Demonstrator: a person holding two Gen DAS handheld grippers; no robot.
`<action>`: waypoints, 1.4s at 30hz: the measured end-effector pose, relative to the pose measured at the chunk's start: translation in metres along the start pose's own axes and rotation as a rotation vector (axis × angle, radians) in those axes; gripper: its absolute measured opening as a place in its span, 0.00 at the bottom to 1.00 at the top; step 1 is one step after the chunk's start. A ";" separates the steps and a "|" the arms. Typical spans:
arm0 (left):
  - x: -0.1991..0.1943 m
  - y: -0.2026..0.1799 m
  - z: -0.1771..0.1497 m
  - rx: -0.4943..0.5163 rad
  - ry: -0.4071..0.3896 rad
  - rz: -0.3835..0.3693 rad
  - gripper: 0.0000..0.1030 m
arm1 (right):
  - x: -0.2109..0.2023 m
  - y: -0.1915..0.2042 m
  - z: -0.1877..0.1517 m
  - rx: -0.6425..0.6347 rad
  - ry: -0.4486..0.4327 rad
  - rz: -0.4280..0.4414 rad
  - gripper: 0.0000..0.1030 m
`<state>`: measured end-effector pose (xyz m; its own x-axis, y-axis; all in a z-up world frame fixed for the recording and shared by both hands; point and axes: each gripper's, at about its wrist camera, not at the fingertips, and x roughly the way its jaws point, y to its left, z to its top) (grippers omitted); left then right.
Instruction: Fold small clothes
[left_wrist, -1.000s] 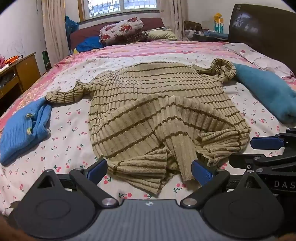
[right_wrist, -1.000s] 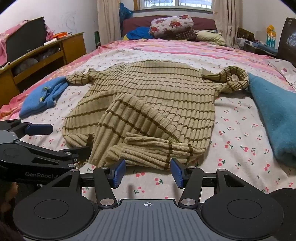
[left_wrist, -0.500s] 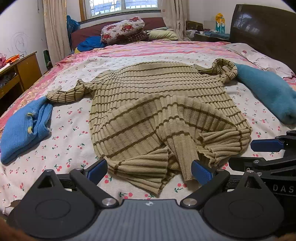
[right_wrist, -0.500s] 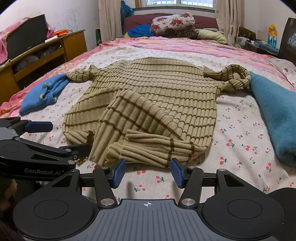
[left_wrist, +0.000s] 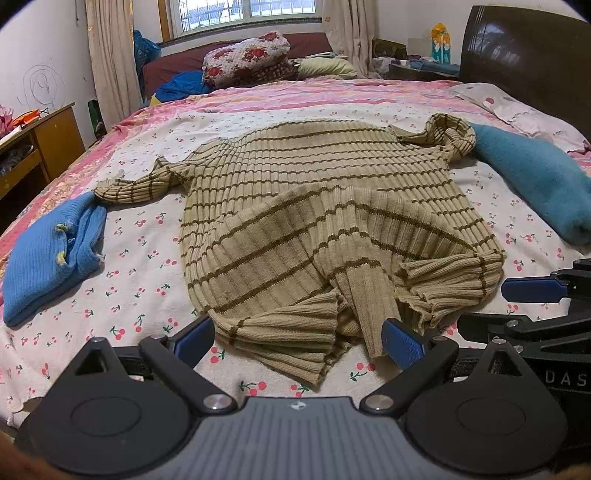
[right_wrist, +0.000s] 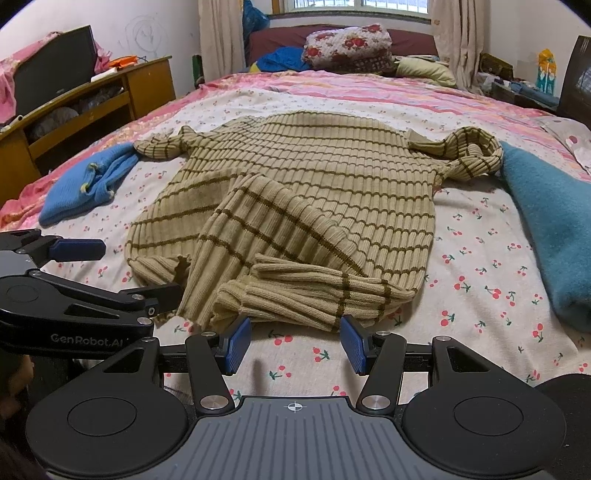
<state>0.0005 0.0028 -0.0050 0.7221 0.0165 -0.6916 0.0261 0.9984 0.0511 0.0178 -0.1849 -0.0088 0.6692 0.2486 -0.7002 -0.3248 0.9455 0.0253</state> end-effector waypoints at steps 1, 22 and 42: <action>0.000 0.000 0.000 0.001 0.000 0.001 0.99 | 0.000 0.000 0.000 0.000 0.001 0.000 0.52; 0.001 -0.006 0.000 0.028 0.012 0.022 0.99 | 0.001 0.004 -0.001 -0.026 0.009 0.009 0.53; 0.000 -0.005 0.000 0.018 0.007 0.016 0.99 | -0.001 0.001 -0.001 -0.007 0.002 0.001 0.55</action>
<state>0.0003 -0.0026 -0.0050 0.7174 0.0330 -0.6959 0.0273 0.9968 0.0753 0.0165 -0.1847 -0.0091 0.6676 0.2494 -0.7014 -0.3305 0.9436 0.0209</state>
